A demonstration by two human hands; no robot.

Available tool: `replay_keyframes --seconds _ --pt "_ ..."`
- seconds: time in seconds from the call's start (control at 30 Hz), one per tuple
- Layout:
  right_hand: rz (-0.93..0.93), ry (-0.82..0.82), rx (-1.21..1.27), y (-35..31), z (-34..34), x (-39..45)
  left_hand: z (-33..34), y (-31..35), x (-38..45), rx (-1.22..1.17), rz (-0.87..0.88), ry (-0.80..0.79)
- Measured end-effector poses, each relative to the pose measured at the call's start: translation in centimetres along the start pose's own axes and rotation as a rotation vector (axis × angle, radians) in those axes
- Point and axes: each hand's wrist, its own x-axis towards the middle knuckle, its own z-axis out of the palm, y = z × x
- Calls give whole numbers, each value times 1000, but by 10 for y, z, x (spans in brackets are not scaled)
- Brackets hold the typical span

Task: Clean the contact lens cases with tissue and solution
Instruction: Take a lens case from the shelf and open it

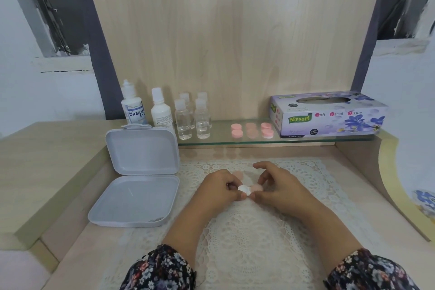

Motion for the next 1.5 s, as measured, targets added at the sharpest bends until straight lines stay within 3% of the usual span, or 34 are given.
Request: replay_keyframes --seconds 0.33,0.83,1.23,1.3,1.5 --pt "33 138 163 2 -1 1 1 -3 0 10 -4 3" --pt "-50 196 -137 14 8 13 1 -2 -1 -12 -8 6" --pt "9 271 -275 23 11 17 0 -2 -1 18 7 1" --pt "-38 254 -291 16 10 14 0 -2 -1 15 8 2" --pt "-23 -3 -135 -2 17 5 0 -1 -1 24 7 2"
